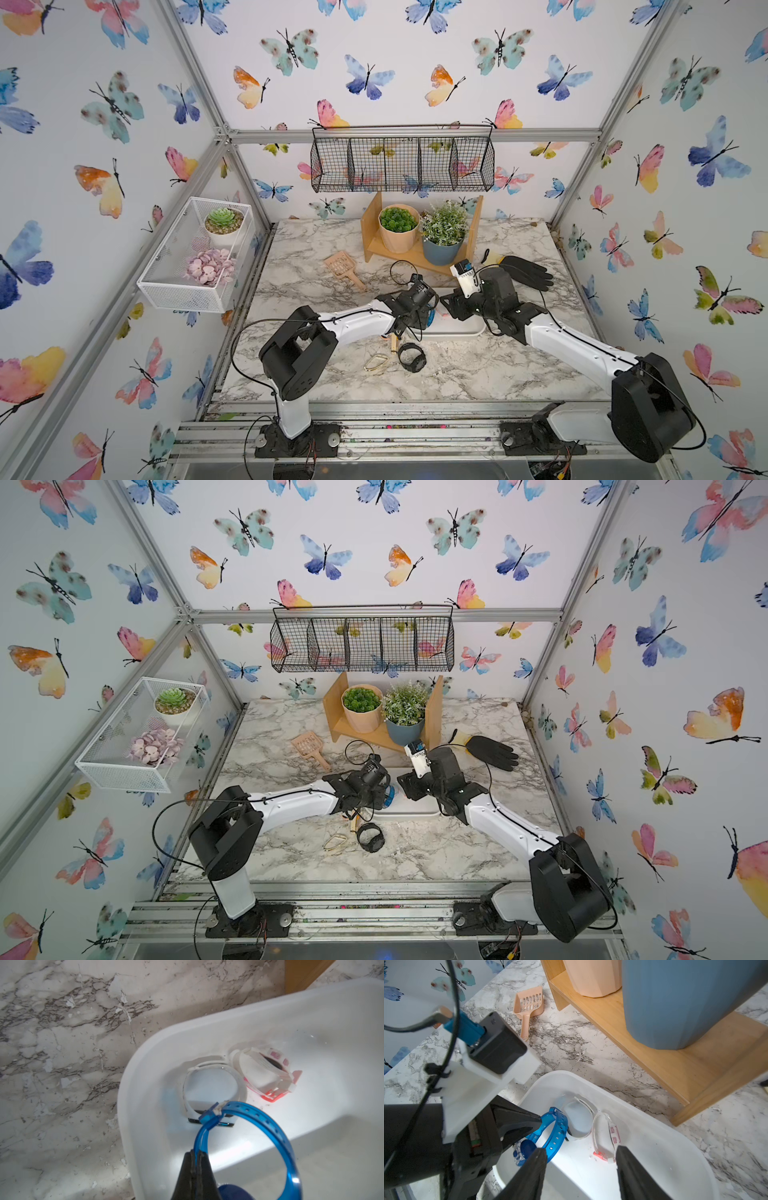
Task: Put the watch into the storage box
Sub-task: Place the watch in the storage box.
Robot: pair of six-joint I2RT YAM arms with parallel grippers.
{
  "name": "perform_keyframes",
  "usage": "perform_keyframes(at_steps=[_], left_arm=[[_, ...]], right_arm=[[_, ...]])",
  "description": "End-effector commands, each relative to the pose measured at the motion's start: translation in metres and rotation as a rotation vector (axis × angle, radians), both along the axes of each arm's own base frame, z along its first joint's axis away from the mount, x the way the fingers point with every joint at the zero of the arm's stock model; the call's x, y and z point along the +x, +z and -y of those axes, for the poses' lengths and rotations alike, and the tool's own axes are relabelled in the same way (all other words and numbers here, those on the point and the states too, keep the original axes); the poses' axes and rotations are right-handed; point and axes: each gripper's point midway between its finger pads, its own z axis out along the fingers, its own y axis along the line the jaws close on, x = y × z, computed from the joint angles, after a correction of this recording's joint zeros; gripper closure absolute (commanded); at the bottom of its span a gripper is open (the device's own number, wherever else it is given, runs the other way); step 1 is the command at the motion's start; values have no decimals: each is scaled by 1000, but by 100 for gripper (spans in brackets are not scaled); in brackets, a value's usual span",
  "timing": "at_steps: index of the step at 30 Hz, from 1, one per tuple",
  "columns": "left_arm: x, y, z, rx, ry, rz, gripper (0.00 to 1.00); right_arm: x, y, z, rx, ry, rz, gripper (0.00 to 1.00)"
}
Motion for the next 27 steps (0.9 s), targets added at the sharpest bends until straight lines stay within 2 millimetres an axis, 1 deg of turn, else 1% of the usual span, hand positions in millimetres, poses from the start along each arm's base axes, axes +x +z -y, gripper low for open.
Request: perform_keyframes(at_steps=[1, 6, 11, 13, 15, 17, 19, 22, 25, 27], left_arm=[[1, -3, -2, 52, 16, 14, 96], [1, -1, 1, 49, 11, 21, 80], [1, 5, 0, 52, 15, 33, 79], [2, 12, -1, 44, 24, 52, 79], [4, 25, -1, 21, 28, 78, 78], [5, 41, -2, -7, 30, 114, 78], [5, 62, -6, -41, 35, 163, 76], [6, 91, -21, -76, 63, 237, 74], [7, 109, -45, -112, 102, 263, 72], [9, 113, -65, -127, 137, 267, 70]], right_arm=[[5, 1, 1, 4, -9, 19, 40], [6, 0, 0, -3, 0, 18, 40], [5, 2, -3, -7, 25, 25, 41], [5, 4, -4, -6, 33, 31, 41], [4, 6, -5, -2, 41, 35, 42], [2, 9, -9, 11, 65, 43, 43], [-3, 11, -16, 20, 101, 53, 44], [-13, 9, -30, -21, 159, 84, 44], [-25, 5, -49, -73, 218, 106, 44], [-32, 3, -62, -89, 257, 113, 44]])
